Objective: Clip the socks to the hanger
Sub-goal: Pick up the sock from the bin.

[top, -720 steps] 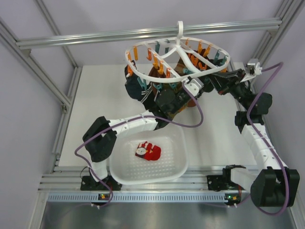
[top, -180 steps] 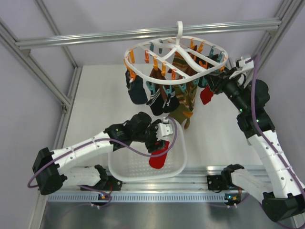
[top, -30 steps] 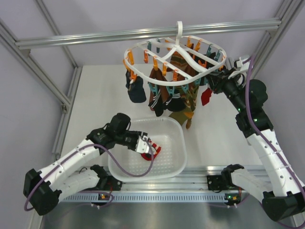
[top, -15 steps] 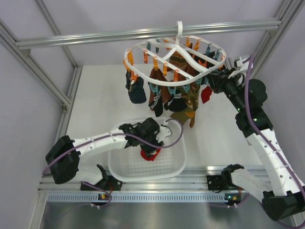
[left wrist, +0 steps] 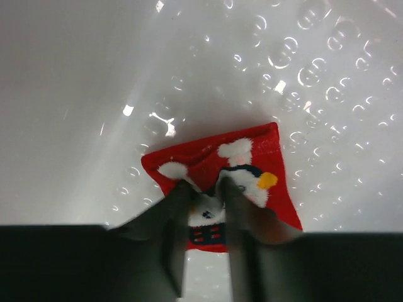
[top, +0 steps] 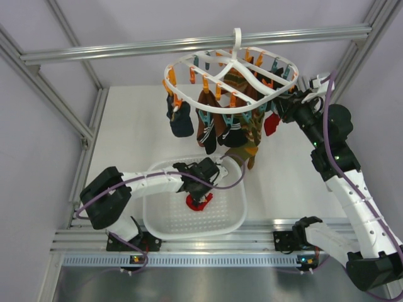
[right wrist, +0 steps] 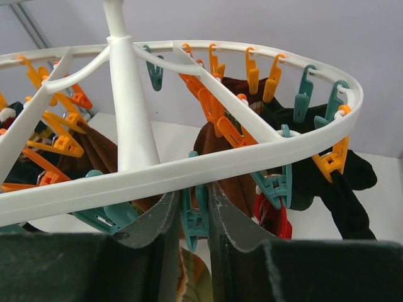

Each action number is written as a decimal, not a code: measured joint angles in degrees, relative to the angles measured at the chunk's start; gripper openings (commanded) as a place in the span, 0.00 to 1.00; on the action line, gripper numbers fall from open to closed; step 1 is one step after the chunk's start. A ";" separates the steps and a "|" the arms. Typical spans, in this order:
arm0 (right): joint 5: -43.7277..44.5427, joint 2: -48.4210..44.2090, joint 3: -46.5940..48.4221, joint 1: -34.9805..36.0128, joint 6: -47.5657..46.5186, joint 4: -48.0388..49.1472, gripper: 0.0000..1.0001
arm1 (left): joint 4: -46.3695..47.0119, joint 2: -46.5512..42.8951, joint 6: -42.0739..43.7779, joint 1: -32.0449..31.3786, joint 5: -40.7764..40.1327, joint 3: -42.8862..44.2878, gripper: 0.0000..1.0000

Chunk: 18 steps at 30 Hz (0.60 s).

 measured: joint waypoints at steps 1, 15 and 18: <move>0.04 0.00 0.00 0.00 -0.02 0.00 0.00 | 0.20 0.07 -0.13 -0.02 -0.02 0.00 0.14; 0.20 0.02 0.00 -0.02 -0.02 0.04 0.00 | 4.26 -27.02 10.86 -2.49 5.40 -4.33 0.00; 0.17 0.13 0.00 -0.02 -0.04 0.04 0.00 | 9.01 -38.10 16.94 -2.49 8.96 -9.60 0.00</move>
